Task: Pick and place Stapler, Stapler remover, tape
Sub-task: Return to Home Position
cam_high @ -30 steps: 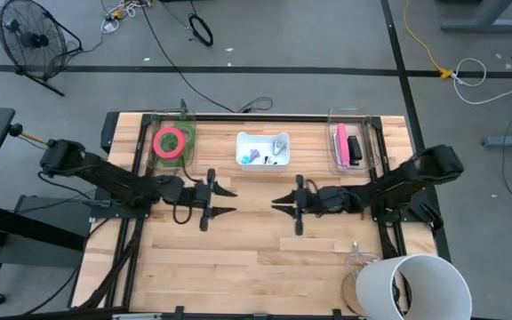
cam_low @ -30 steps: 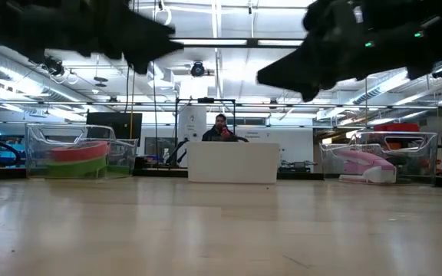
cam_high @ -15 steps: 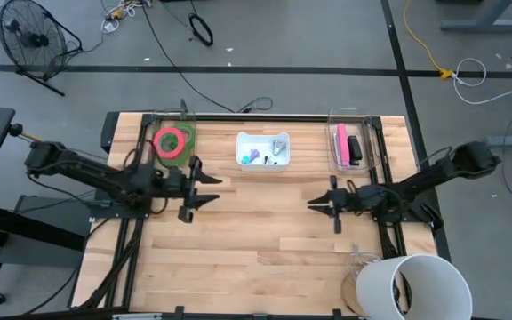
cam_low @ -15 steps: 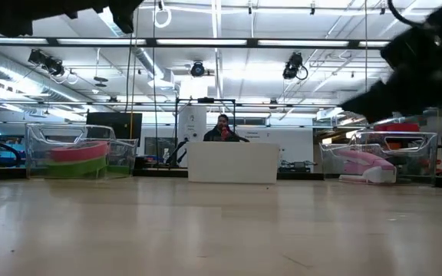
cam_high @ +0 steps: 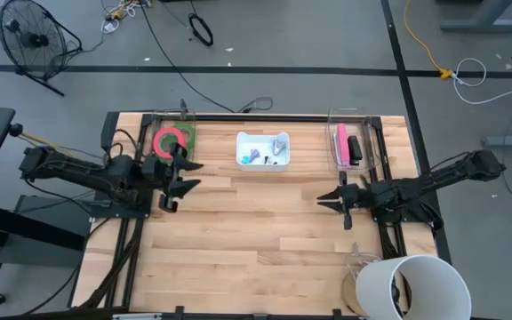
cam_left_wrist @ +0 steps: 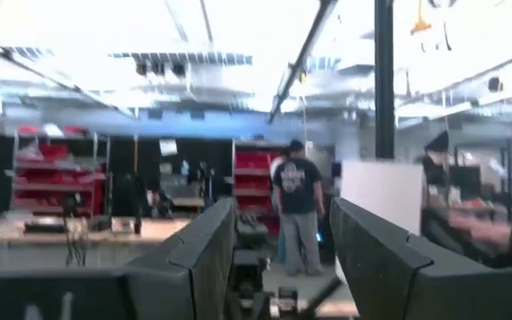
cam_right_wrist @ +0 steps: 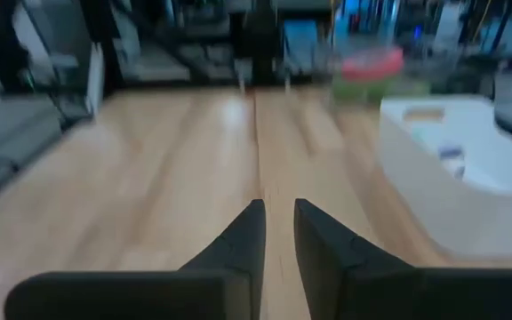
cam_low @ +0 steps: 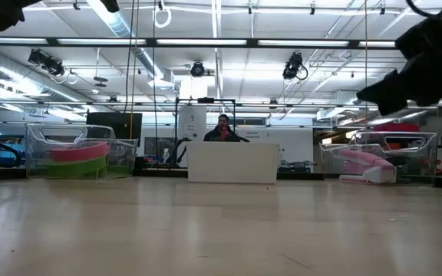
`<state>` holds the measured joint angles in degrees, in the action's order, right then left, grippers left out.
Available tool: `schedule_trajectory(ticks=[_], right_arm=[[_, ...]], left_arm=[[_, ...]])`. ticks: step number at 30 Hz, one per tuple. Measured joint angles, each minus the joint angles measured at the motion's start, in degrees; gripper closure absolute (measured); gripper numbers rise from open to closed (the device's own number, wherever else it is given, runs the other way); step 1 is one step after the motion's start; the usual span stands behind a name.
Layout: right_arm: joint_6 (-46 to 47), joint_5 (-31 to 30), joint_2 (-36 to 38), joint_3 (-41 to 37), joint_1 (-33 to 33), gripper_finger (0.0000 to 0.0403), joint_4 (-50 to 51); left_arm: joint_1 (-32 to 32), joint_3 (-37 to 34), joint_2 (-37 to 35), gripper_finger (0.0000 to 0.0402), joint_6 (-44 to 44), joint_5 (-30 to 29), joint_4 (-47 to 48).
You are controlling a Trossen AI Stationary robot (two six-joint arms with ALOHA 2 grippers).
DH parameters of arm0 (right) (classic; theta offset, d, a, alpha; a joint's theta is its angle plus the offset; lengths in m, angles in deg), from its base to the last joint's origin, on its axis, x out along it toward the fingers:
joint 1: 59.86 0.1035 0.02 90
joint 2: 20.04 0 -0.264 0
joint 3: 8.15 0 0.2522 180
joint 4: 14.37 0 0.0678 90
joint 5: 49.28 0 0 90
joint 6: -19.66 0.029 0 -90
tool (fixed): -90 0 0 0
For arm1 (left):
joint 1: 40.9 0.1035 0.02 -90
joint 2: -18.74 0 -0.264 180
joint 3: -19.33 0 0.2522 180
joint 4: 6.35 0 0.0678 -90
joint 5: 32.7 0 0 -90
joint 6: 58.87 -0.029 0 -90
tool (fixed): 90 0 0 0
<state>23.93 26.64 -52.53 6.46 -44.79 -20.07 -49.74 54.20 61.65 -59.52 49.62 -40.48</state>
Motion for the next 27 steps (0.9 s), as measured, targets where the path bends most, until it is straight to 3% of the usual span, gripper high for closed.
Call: schedule_trajectory(ticks=[11,27], right_arm=[[0.0,0.0,19.4,0.0,0.0,0.0339,-0.7],[0.1,0.0,32.5,0.1,0.0,0.0339,-1.2]], left_arm=[[6.2,0.0,-11.0,0.0209,0.0,0.0,0.1],[13.6,0.0,-33.1,0.0209,0.0,0.0,0.1]])
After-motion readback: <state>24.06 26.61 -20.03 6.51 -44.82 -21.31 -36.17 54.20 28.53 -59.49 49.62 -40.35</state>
